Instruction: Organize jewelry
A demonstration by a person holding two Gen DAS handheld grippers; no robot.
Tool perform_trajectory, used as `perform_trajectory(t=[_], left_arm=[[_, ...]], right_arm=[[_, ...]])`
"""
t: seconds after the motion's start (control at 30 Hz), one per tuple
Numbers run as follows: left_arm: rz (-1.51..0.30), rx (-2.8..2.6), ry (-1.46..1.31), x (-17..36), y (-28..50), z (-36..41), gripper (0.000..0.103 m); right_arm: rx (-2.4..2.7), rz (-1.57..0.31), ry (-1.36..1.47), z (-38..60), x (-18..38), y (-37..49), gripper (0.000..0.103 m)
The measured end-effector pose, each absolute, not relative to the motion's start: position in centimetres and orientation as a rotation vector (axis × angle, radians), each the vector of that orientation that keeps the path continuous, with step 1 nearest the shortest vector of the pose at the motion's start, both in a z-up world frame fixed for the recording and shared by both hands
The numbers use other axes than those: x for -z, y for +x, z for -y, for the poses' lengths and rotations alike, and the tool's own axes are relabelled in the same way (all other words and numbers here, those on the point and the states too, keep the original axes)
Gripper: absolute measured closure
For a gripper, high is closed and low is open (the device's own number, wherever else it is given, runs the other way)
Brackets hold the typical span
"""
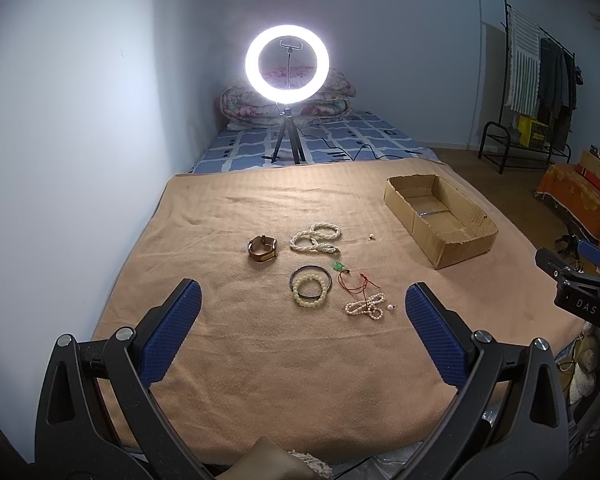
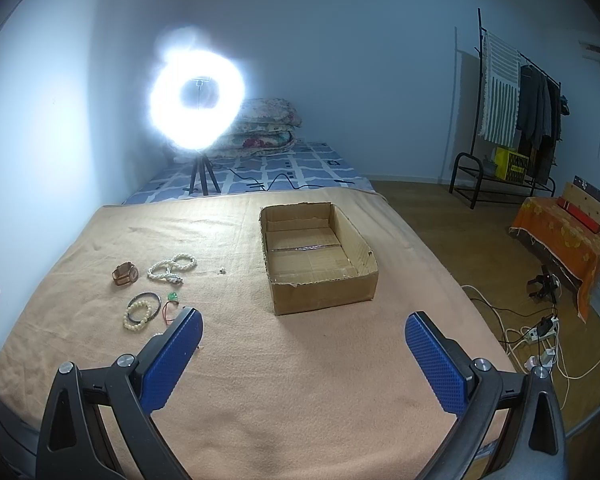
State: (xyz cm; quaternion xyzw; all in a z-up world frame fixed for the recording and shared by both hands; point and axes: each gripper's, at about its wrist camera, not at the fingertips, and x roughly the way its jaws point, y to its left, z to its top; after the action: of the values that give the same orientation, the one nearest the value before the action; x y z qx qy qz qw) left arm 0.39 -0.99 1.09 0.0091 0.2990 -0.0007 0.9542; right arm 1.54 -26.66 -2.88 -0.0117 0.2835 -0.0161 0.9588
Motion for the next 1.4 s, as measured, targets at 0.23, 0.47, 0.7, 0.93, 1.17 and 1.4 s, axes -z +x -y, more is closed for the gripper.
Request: perform_trajectory(t=[0.23, 0.47, 0.7, 0.93, 1.17, 1.4], left_arm=[[-0.606, 0.001, 0.019, -1.1, 0.5, 1.0, 0.000], [-0.605, 0.001, 0.018, -1.1, 0.5, 0.9, 0.000], [-0.604, 0.001, 0.018, -1.1, 0.5, 0.9, 0.000], [-0.604, 0.001, 0.019, -0.9, 0.4, 0.9, 0.000], [-0.613, -0.010, 0.014, -0.8, 1.0, 0.2, 0.000], [-0.627, -0.030, 0.012, 0.1, 1.5, 0.1, 0.000]], right_arm=[[0.033, -0.576, -0.022, 26.7, 2.8, 1.5, 0.001], [0.032, -0.577, -0.023, 26.8, 2.9, 1.5, 0.001], [0.032, -0.577, -0.020, 26.8, 2.9, 1.6, 0.001], [0.028, -0.578, -0.020, 26.7, 2.8, 1.6, 0.001], [0.023, -0.589, -0.017, 26.4, 2.9, 2.0, 0.001], [0.005, -0.606, -0.016, 25.8, 3.2, 2.6, 0.003]])
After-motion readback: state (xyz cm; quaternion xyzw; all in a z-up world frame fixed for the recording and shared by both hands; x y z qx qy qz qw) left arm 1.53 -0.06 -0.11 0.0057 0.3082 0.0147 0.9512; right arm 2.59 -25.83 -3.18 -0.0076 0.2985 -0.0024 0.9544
